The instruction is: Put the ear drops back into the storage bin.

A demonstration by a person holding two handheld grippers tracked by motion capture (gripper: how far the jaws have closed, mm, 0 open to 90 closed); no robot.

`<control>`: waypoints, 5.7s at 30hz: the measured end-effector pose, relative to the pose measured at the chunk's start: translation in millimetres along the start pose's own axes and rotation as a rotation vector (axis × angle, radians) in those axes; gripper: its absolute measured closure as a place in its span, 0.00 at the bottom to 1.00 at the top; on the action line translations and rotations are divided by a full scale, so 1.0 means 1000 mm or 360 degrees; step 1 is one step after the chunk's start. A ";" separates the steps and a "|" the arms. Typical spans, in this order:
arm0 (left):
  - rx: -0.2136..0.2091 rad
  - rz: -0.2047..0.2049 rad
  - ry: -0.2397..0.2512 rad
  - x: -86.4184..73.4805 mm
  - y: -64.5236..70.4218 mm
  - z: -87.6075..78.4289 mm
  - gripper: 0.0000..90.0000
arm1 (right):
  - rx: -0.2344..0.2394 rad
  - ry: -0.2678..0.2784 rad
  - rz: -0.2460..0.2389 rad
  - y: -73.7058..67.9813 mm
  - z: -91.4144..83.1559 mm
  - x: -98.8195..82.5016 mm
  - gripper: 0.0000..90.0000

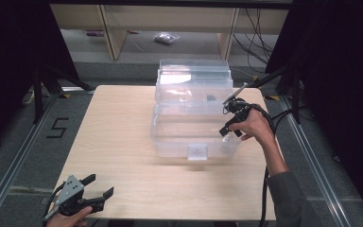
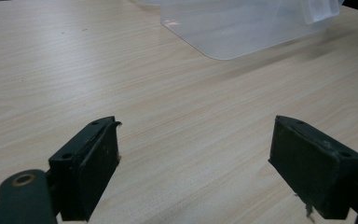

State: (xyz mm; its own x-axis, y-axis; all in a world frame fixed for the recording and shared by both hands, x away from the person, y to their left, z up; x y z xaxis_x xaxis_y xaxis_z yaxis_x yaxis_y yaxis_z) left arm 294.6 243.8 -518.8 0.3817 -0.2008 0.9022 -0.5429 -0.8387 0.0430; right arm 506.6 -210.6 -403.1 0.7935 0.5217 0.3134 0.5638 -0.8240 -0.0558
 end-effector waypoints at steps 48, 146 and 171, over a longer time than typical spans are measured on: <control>-0.0024 0.0003 0.0009 0.000 0.001 0.002 0.17 | 0.0072 0.0336 -0.0040 -0.020 -0.022 -0.051 0.27; -0.0047 0.0029 0.0051 0.002 0.004 0.001 0.16 | 0.0152 0.0780 -0.0068 -0.074 0.035 -0.161 0.20; -0.0049 0.0037 0.0043 0.002 0.004 0.001 0.16 | 0.0172 0.0761 -0.0053 -0.079 0.048 -0.188 0.18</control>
State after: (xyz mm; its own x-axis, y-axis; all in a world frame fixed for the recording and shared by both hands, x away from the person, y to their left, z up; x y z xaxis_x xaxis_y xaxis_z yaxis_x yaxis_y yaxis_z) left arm 294.1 239.8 -517.1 0.3486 -0.2056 0.9144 -0.5742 -0.8180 0.0349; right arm 323.5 -233.3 -503.0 0.5948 0.3664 0.7155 0.6277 -0.7677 -0.1288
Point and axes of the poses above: each handheld gripper's, and its own axes: z roughly forward along the jaws, x roughly out of its top, y roughly to its right, the point moved 4 cm from there along z, roughly forward along the jaws, and after that the axes turned 3 degrees about z, right-handed, at the moved point
